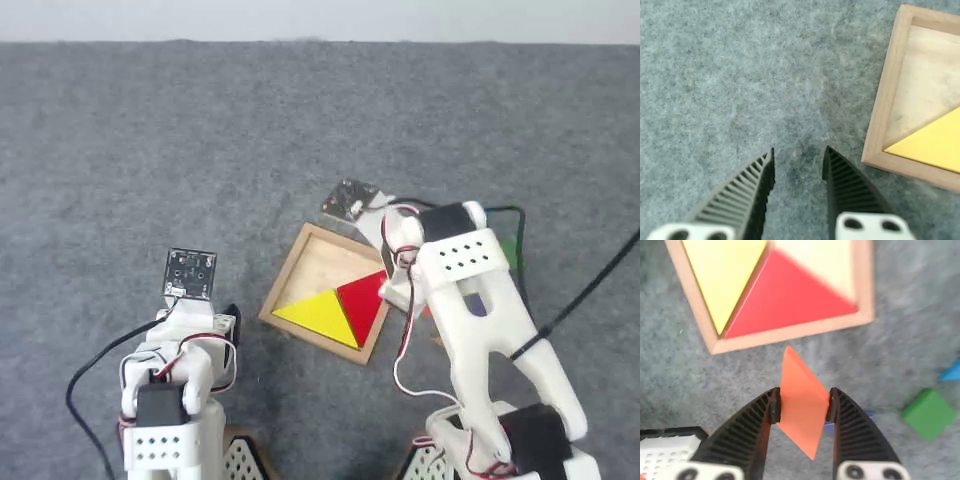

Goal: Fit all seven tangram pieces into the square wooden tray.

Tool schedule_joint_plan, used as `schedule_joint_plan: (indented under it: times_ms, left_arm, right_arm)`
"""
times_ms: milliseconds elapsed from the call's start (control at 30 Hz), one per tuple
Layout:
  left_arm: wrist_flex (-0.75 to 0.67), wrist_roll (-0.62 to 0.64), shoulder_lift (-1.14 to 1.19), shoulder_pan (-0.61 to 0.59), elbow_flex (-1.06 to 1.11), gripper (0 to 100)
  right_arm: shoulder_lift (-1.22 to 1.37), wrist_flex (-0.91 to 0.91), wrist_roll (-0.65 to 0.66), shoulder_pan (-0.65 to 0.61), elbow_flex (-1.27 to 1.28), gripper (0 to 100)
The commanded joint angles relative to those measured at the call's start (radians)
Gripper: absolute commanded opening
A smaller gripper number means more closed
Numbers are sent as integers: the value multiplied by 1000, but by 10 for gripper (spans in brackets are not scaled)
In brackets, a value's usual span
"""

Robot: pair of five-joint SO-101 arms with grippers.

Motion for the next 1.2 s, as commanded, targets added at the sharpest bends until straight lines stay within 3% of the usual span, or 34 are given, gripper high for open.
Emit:
schedule_joint_plan:
  times_ms: [0,233,533,1167]
  left_arm:
    - [9,-6,-28,2,-8,153]
    - [9,-6,-28,2,-8,153]
    - [9,-6,-28,2,-8,153]
    - [9,-6,-28,2,-8,153]
  right_arm:
    - [4,16,17,-94,-157,90]
    - [367,15,20,-263,-448,87]
    - [730,12,95,-255,-709,86]
    - [826,-2,189,-166,-779,91]
